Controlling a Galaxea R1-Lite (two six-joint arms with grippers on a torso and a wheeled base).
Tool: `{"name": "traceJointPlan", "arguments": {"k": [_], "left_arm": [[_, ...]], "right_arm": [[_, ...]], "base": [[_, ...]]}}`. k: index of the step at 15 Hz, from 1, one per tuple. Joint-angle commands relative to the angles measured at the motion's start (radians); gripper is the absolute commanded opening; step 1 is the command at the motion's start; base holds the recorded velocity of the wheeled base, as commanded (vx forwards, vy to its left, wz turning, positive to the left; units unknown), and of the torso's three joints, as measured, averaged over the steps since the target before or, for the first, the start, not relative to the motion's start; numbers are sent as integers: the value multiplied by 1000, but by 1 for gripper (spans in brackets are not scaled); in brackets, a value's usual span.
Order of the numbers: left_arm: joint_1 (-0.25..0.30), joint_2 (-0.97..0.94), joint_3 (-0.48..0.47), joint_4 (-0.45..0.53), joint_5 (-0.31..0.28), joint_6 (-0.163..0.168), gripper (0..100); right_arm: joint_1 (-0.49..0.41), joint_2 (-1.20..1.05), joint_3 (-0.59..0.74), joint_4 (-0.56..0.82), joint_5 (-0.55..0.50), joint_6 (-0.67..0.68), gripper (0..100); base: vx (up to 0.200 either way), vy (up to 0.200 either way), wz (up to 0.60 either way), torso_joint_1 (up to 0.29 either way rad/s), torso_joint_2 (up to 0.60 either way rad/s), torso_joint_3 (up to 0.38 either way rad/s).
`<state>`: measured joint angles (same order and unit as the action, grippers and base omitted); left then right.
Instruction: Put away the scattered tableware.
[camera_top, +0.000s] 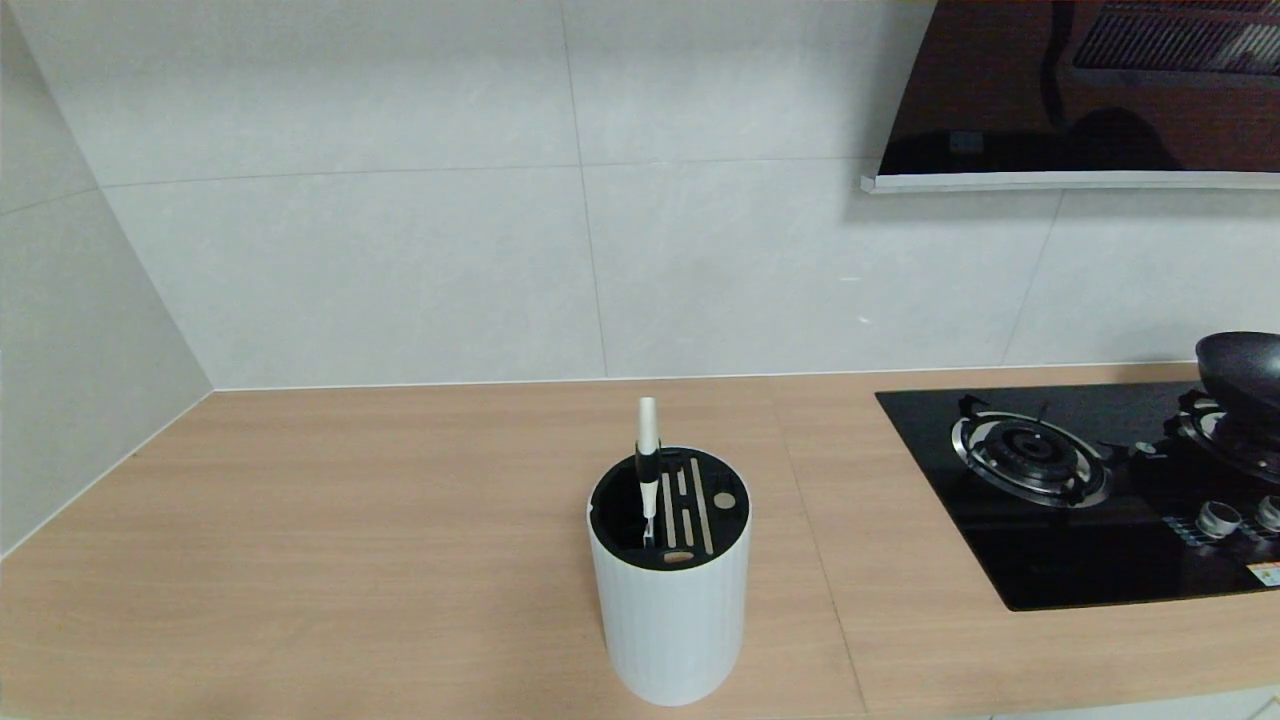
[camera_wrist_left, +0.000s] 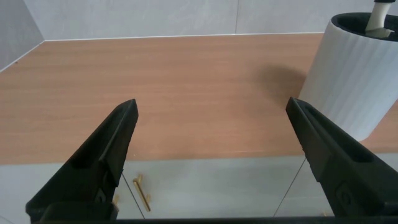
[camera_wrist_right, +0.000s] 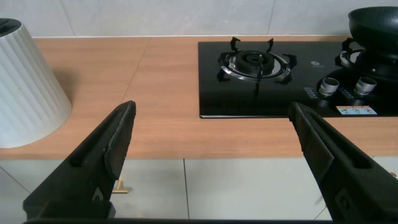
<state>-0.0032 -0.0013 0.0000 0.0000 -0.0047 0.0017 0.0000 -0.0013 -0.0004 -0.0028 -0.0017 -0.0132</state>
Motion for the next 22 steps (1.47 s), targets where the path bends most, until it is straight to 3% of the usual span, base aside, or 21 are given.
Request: {"name": "traceJointPlan", "arguments": {"k": [1,22], "left_arm": [[0,1,0,0,0,0,100],[0,1,0,0,0,0,100]], "right_arm": [[0,1,0,0,0,-1,100],[0,1,0,0,0,-1,100]], "base": [[0,0,0,0,0,0],[0,0,0,0,0,0]]}}
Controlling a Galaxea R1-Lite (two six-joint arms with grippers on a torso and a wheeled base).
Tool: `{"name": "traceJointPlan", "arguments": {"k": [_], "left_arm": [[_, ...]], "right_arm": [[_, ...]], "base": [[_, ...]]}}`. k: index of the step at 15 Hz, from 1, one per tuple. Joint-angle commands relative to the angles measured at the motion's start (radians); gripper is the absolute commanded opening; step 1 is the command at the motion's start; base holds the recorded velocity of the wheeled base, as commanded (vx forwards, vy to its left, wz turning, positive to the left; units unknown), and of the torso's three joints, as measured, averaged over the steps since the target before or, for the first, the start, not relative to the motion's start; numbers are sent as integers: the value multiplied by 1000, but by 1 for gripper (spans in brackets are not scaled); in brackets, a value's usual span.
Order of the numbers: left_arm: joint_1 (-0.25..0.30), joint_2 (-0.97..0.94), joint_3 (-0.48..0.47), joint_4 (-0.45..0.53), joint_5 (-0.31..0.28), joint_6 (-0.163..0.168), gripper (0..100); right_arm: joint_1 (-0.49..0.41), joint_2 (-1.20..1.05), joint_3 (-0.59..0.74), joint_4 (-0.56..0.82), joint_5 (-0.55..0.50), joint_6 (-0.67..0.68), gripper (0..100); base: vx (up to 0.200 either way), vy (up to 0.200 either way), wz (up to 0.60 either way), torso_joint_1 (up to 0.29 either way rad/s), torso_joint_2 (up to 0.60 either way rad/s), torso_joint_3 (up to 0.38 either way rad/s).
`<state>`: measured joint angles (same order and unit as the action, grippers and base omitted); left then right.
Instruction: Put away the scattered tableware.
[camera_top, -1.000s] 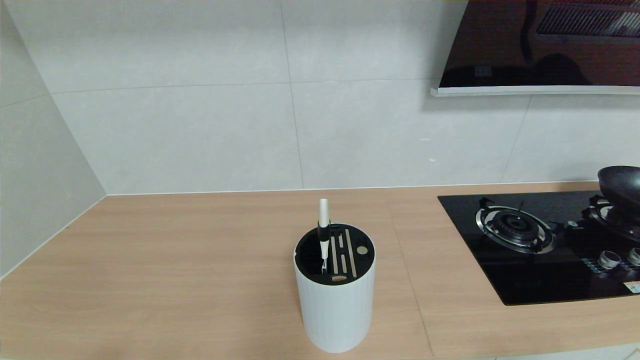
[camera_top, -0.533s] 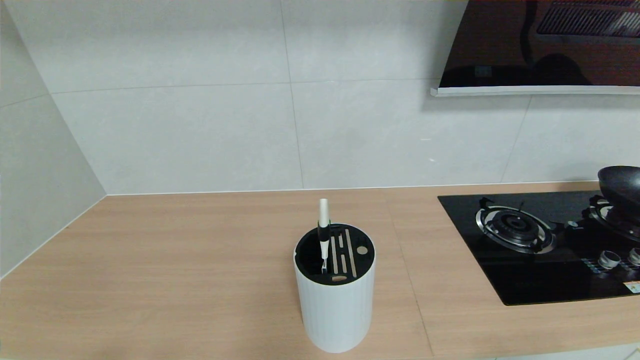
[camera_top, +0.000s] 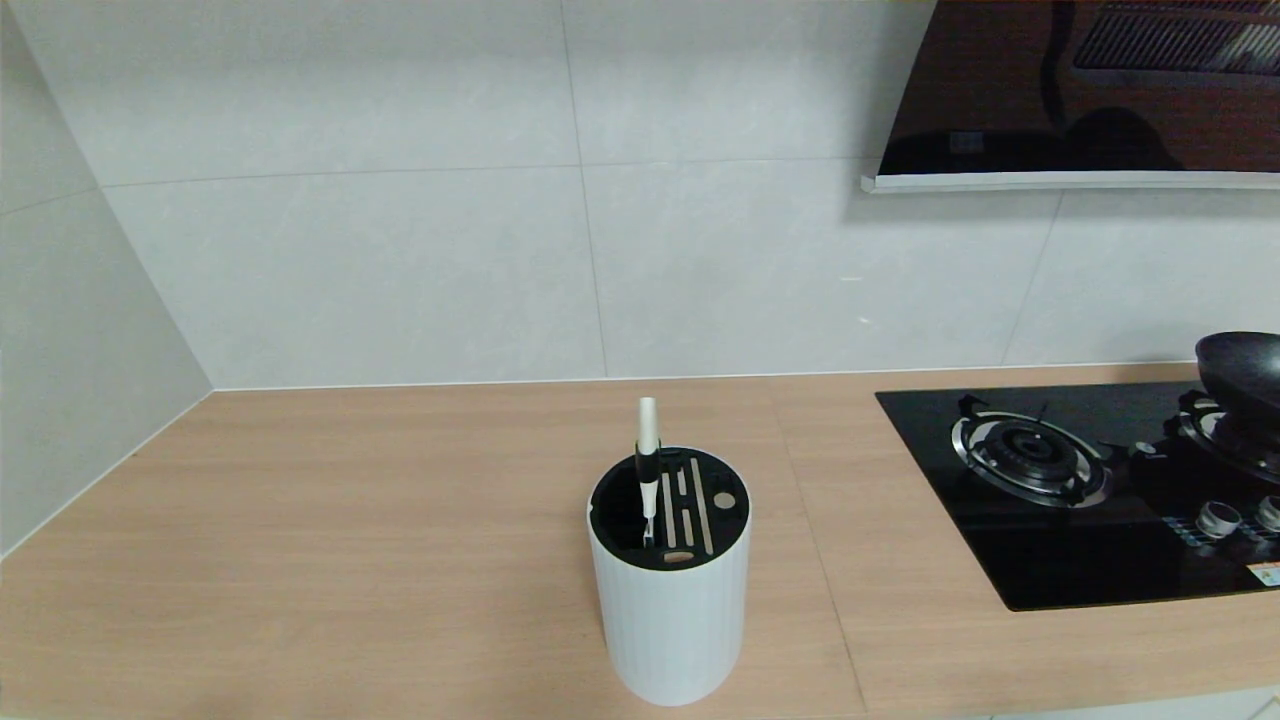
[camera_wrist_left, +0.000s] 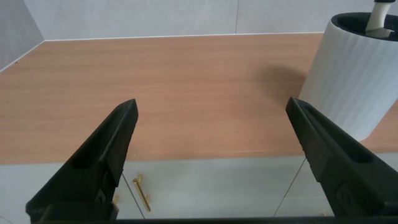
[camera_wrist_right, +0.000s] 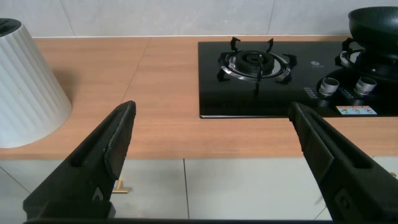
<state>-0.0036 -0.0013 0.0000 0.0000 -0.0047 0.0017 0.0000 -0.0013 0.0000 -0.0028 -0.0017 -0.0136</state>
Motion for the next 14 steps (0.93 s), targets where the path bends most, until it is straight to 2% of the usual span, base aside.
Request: {"name": "traceJointPlan", "arguments": {"k": [1,14], "left_arm": [[1,1,0,0,0,0,100],[1,1,0,0,0,0,100]], "right_arm": [[0,1,0,0,0,0,100],[0,1,0,0,0,0,100]], "base": [[0,0,0,0,0,0],[0,0,0,0,0,0]]}}
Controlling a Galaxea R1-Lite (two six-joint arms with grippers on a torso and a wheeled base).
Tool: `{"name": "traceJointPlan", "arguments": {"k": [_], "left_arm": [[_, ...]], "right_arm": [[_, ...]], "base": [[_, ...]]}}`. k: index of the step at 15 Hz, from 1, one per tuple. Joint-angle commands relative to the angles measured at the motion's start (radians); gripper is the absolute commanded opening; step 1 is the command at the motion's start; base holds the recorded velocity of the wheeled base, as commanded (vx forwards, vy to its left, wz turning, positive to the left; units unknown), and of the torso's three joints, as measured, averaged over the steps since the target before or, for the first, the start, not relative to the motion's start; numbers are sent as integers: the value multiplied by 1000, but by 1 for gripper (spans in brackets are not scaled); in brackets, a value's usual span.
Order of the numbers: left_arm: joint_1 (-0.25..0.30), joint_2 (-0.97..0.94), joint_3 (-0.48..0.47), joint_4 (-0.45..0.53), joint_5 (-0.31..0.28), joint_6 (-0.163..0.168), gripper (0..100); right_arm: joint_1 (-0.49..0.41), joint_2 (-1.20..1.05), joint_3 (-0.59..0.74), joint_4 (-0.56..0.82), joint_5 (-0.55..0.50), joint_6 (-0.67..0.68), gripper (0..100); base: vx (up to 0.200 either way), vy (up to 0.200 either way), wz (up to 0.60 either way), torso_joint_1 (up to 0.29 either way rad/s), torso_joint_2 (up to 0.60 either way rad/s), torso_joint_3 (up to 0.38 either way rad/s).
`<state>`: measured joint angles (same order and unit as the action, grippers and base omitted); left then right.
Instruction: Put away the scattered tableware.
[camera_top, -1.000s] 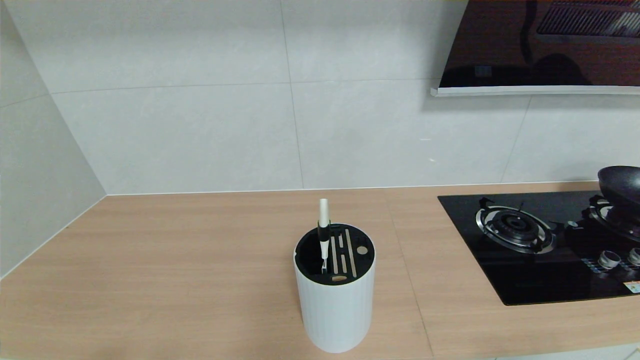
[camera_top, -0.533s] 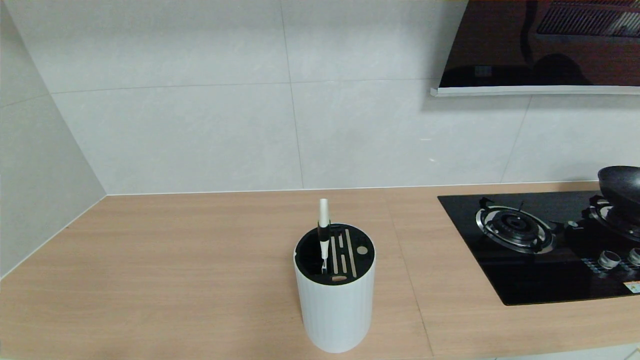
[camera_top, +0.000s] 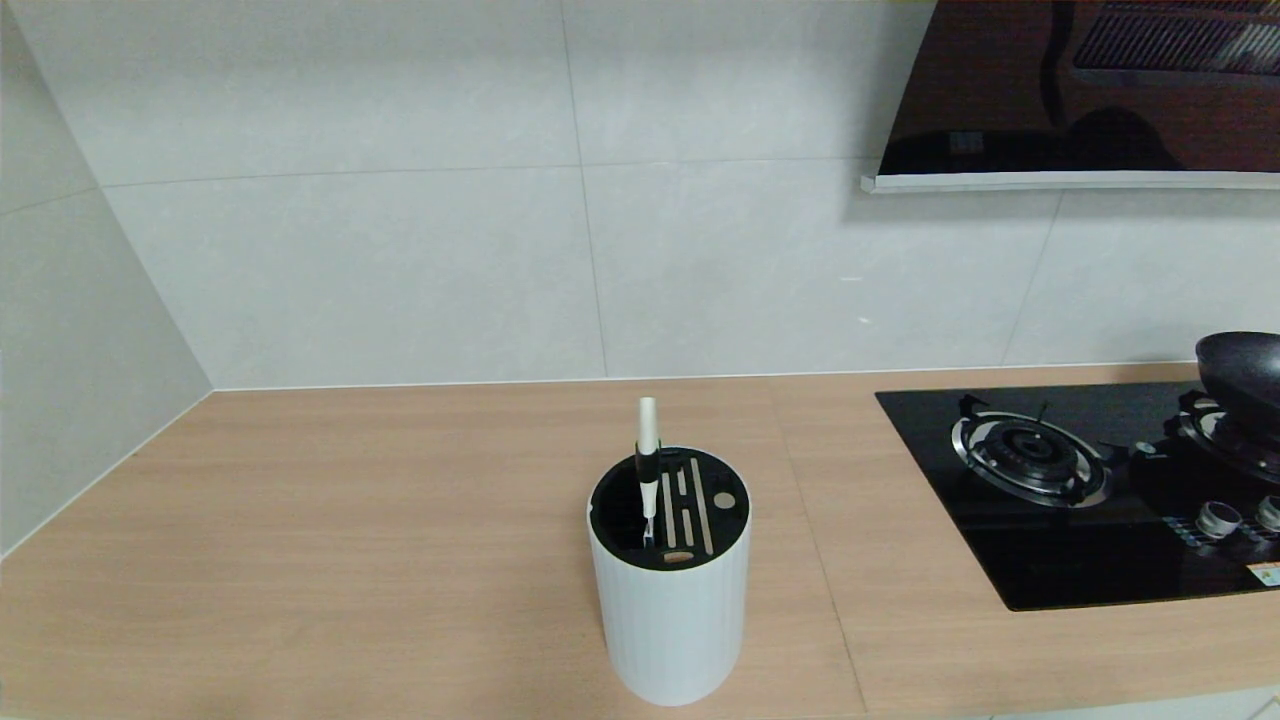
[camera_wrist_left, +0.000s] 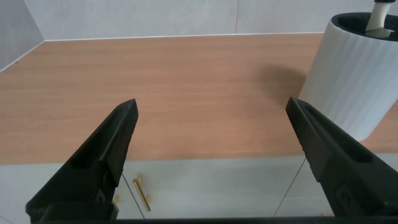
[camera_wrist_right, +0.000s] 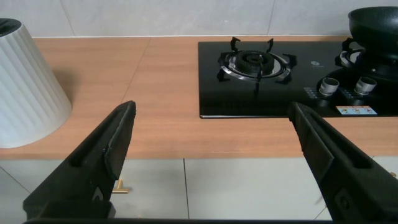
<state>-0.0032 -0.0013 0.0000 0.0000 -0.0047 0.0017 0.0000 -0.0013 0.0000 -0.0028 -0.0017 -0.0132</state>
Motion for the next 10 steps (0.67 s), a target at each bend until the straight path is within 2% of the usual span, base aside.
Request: {"name": "traceJointPlan", "arguments": {"k": [1,10], "left_arm": [[0,1,0,0,0,0,100],[0,1,0,0,0,0,100]], "right_arm": [[0,1,0,0,0,-1,100],[0,1,0,0,0,-1,100]], "base": [[0,0,0,0,0,0],[0,0,0,0,0,0]]}}
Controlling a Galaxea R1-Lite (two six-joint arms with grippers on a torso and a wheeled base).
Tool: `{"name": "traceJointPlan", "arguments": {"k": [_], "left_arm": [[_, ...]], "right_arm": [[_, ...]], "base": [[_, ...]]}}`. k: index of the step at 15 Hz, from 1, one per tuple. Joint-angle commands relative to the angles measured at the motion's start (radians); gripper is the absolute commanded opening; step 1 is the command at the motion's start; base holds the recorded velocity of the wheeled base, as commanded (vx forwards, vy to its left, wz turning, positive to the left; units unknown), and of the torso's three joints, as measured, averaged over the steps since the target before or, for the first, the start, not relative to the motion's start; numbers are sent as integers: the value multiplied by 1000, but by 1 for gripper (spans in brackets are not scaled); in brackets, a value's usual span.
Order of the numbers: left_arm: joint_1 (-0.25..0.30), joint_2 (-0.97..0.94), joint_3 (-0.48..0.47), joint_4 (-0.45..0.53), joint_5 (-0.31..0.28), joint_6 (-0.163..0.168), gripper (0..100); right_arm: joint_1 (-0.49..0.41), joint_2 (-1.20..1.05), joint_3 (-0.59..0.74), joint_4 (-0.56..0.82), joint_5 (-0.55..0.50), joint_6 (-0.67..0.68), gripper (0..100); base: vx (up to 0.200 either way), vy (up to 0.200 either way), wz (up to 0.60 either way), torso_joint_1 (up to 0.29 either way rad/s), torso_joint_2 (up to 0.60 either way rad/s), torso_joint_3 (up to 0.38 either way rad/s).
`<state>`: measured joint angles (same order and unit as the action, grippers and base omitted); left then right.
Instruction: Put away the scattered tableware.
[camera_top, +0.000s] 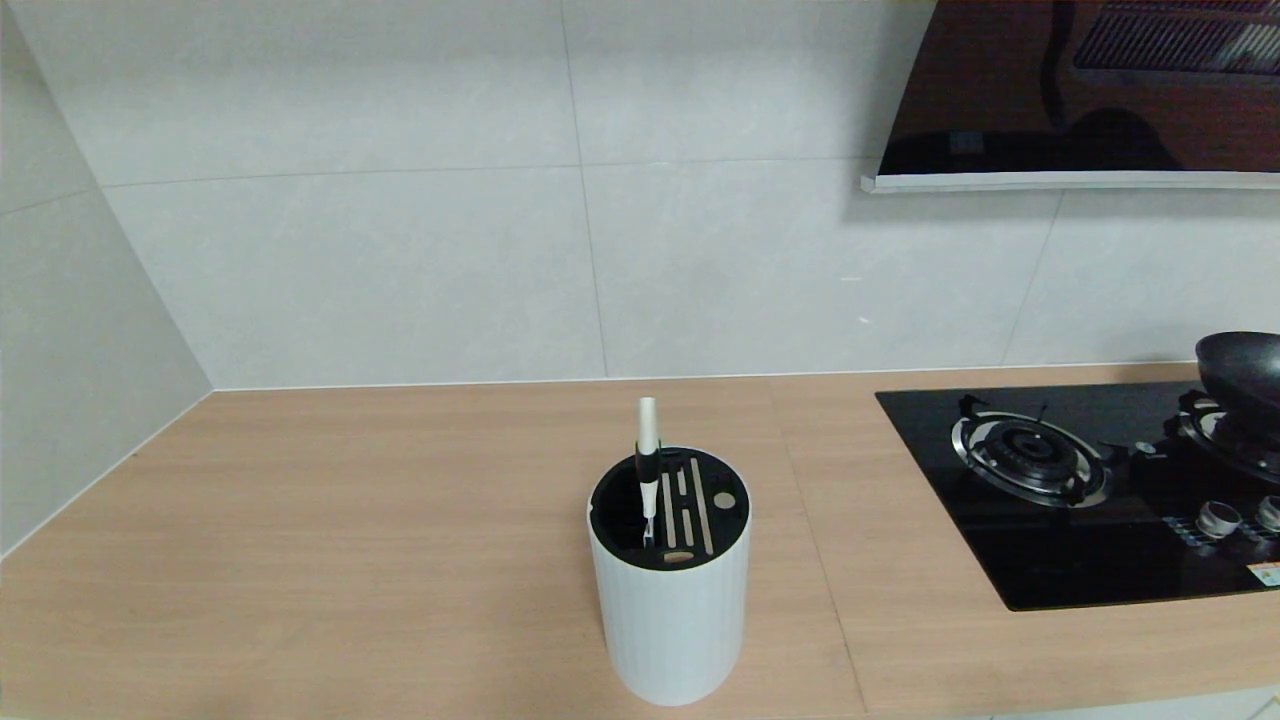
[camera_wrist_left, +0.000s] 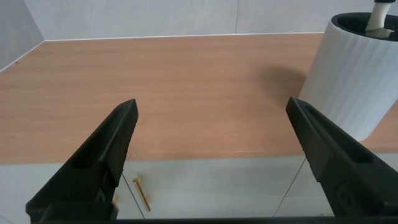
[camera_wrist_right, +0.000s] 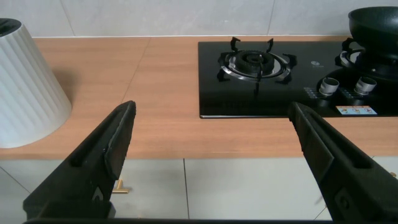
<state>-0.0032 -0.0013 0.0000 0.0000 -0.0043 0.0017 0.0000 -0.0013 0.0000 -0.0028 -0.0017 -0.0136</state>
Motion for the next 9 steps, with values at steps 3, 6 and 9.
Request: {"name": "traceJointPlan", "arguments": {"k": [3,6,9], "left_arm": [[0,1,0,0,0,0,100],[0,1,0,0,0,0,100],[0,1,0,0,0,0,100]], "right_arm": [[0,1,0,0,0,0,100],[0,1,0,0,0,-2,100],[0,1,0,0,0,14,100]], "base": [[0,0,0,0,0,0],[0,0,0,0,0,0],[0,0,0,0,0,0]]}}
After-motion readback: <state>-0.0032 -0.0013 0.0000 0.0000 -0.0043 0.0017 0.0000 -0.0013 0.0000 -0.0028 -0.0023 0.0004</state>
